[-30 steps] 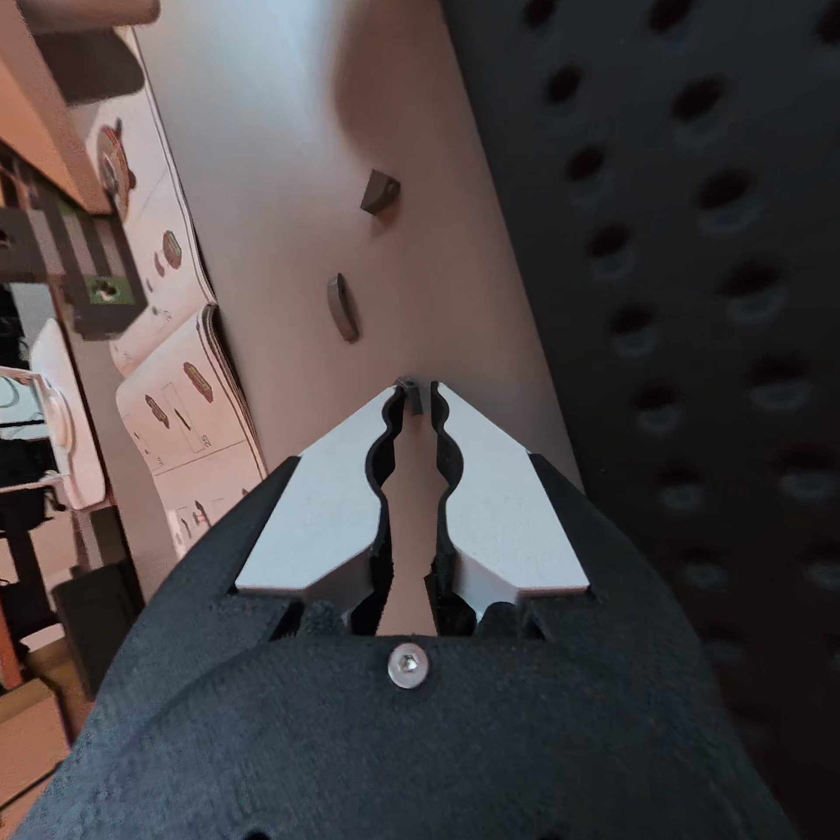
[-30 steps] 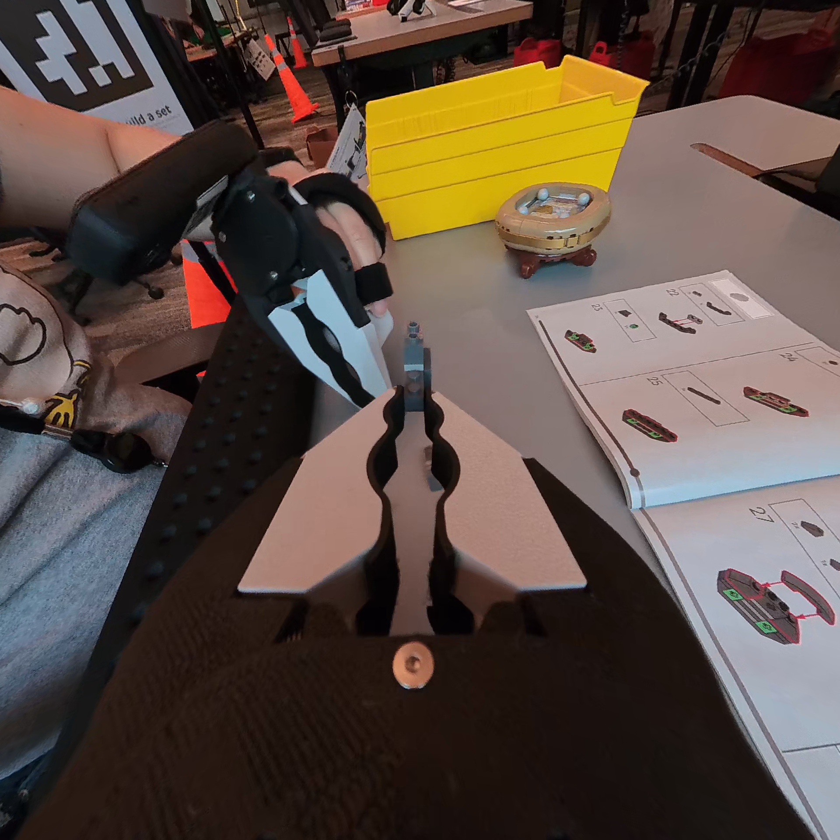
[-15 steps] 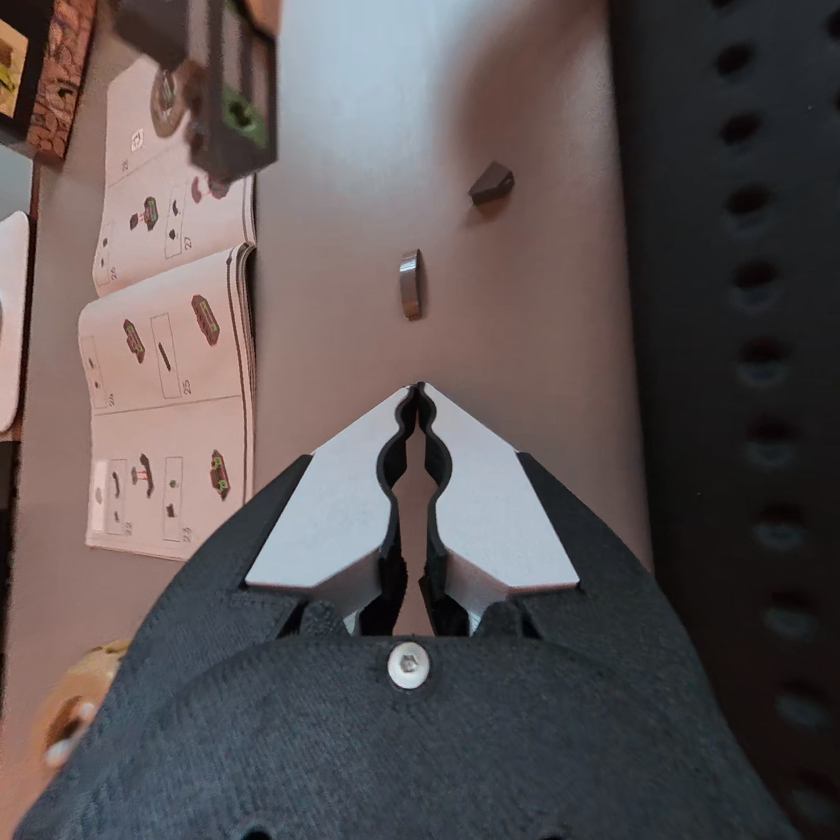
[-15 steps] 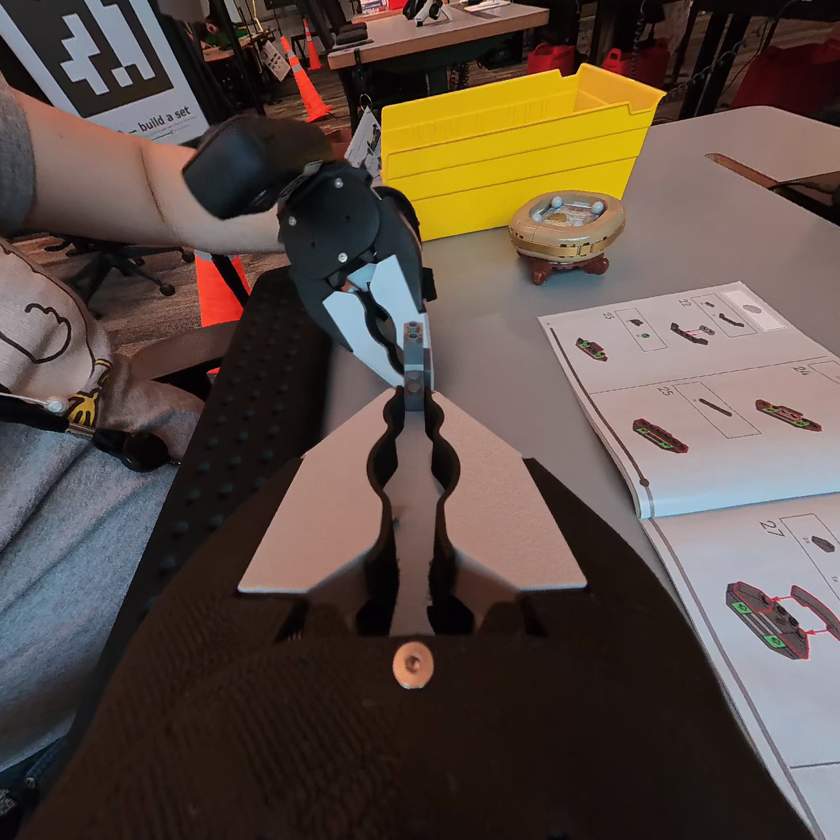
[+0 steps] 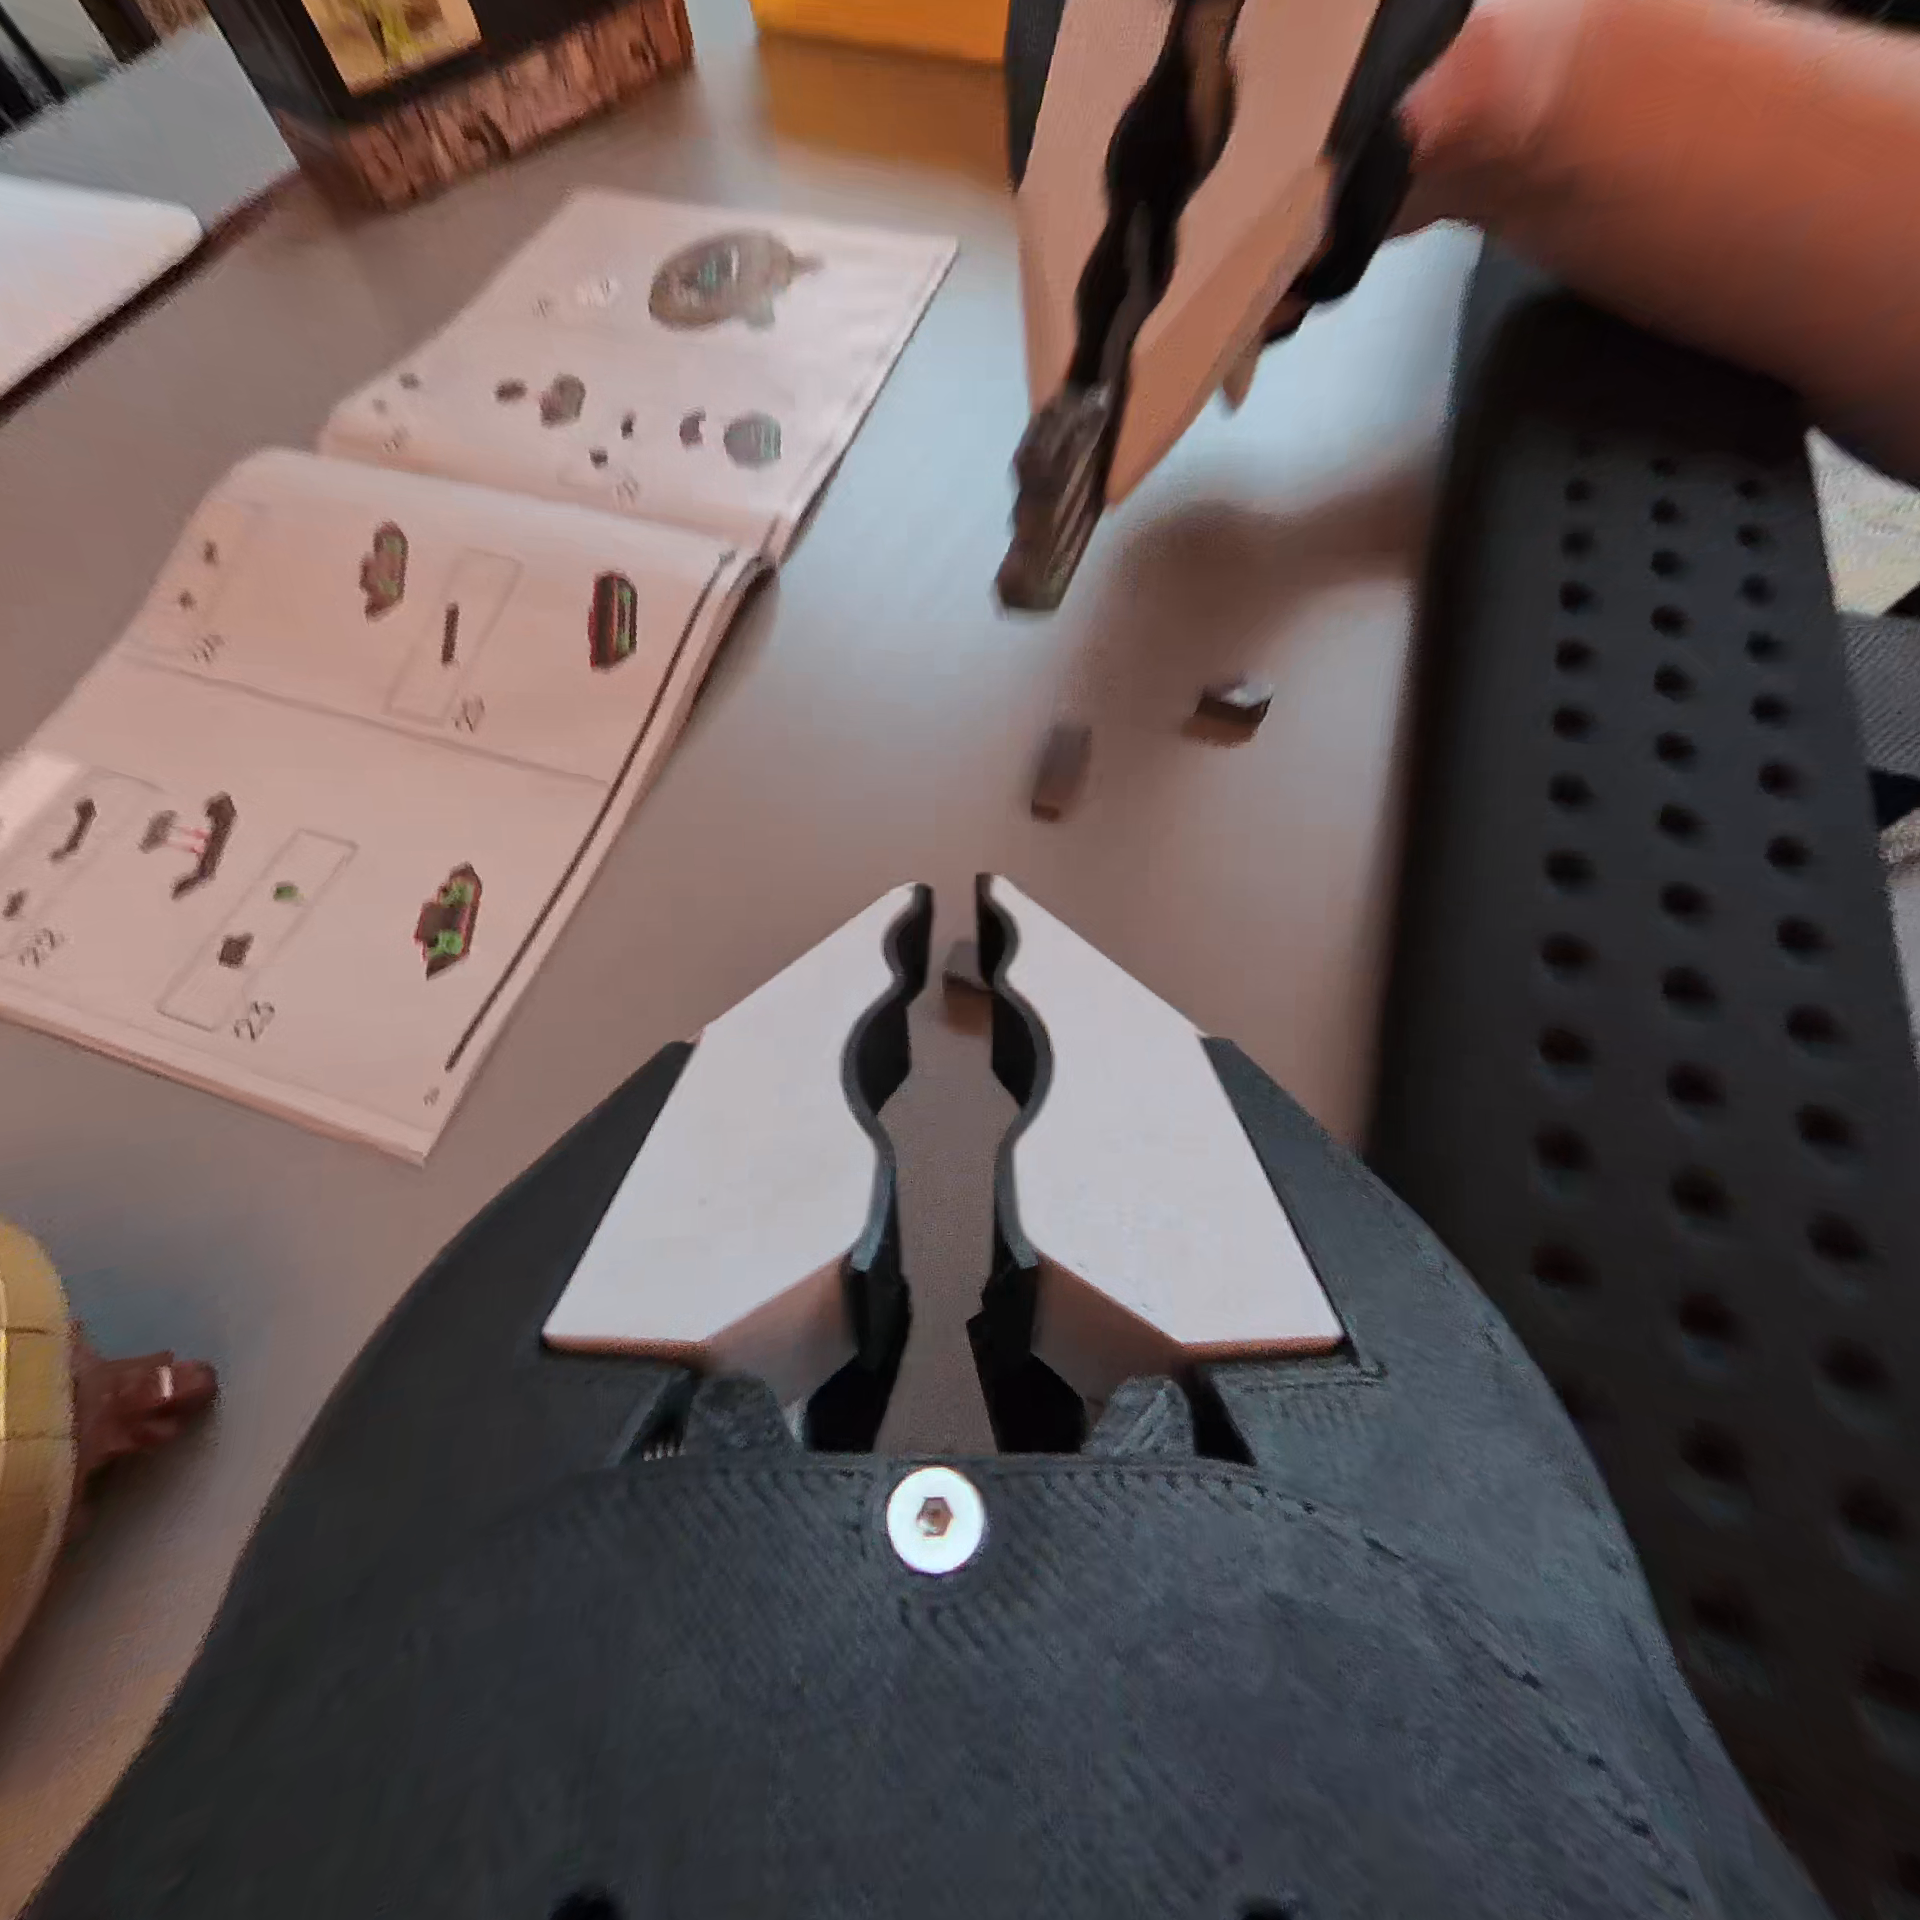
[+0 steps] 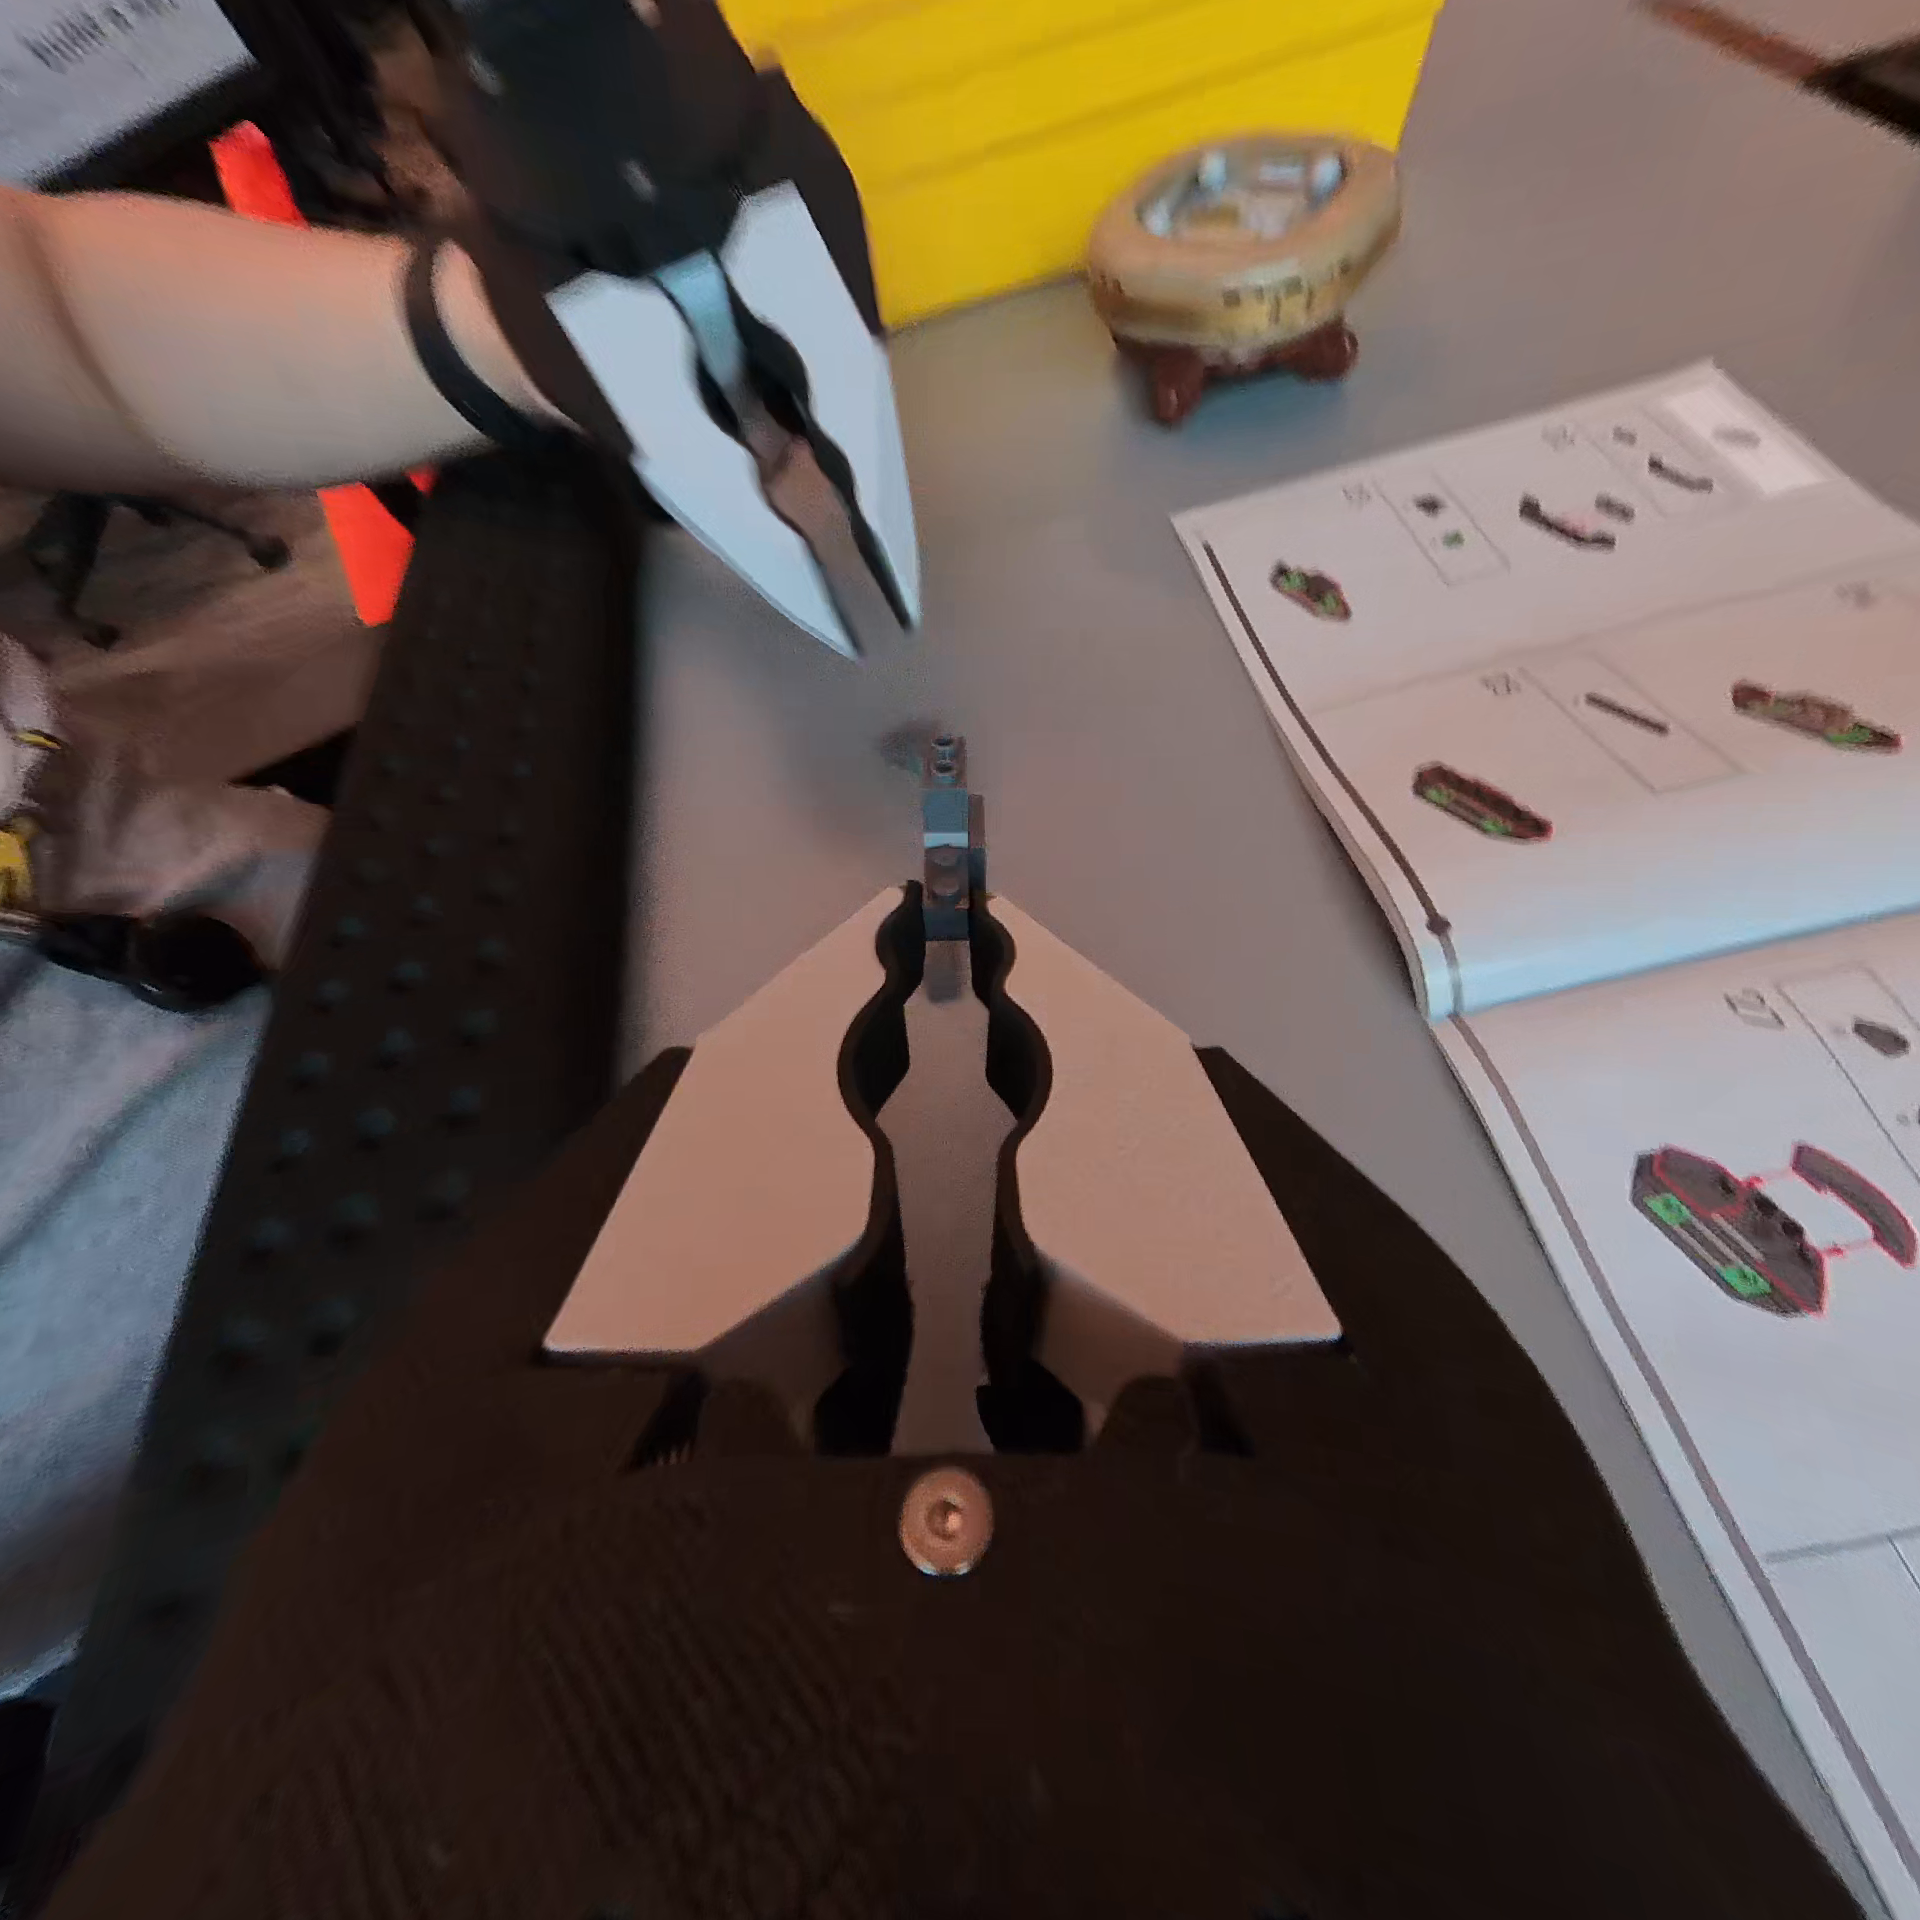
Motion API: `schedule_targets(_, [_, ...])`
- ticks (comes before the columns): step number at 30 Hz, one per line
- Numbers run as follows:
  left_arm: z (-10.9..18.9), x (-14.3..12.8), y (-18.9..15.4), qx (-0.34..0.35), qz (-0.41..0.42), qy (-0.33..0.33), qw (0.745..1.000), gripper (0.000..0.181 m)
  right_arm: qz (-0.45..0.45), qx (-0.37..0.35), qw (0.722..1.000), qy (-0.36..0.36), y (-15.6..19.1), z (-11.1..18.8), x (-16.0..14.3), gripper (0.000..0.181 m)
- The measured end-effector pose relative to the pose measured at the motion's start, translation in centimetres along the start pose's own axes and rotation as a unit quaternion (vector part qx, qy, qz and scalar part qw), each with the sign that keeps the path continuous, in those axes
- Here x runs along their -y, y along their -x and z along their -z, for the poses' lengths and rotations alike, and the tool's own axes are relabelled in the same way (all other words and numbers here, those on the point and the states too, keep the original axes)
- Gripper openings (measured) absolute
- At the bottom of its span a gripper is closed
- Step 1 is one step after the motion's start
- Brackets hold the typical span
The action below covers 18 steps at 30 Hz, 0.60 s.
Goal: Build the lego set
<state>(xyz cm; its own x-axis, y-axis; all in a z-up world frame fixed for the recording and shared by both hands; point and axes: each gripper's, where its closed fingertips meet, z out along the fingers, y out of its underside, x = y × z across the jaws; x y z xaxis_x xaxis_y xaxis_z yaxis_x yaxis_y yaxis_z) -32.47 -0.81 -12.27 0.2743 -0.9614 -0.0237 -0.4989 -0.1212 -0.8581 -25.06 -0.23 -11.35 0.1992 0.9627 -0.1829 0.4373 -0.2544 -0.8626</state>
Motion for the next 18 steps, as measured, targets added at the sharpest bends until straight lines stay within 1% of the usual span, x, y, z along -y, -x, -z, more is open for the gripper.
schedule_targets(3, [-1.2,1.6,-0.7,-0.011,-0.023,0.009,1.0,0.026,-0.001,0.006,1.0,0.026,-0.5,-0.6,-1.3,0.007])
schedule_targets(5, [-2.6,2.3,-0.9,-0.028,-0.037,0.018,0.999,0.029,0.008,0.009,1.0,0.027,-0.6,-0.8,-1.5,0.006])
schedule_targets(8, [-4.7,3.2,-0.9,-0.065,-0.031,0.026,0.997,0.032,0.03,0.005,0.999,0.018,-0.4,-0.6,-1.3,0.007])
schedule_targets(10, [-5.5,3.8,-1.4,-0.103,-0.023,0.024,0.994,0.03,0.051,-0.001,0.999,0.012,-0.3,-0.5,-1.2,0.006])
schedule_targets(14, [-6.5,4.0,-1.9,-0.137,-0.038,0.04,0.989,0.026,0.07,-0.004,0.998,-0.002,-0.3,-0.4,-0.7,0.006])
schedule_targets(15, [-6.6,4.0,-1.8,-0.138,-0.041,0.041,0.989,0.021,0.068,-0.002,0.998,0.001,-0.4,-0.4,-0.8,0.007])
schedule_targets(16, [-6.7,3.9,-1.6,-0.133,-0.047,0.04,0.989,0.01,0.065,-0.002,0.998,0.002,-0.5,-0.4,-0.9,0.007])
schedule_targets(17, [-6.8,3.8,-1.4,-0.13,-0.052,0.038,0.989,0.01,0.063,-0.01,0.998,0.002,-0.7,-0.4,-0.9,0.008])
schedule_targets(18, [-6.9,3.5,-1.0,-0.124,-0.052,0.043,0.99,0.01,0.061,-0.023,0.998,0.003,-1.2,-0.3,-0.9,0.017])
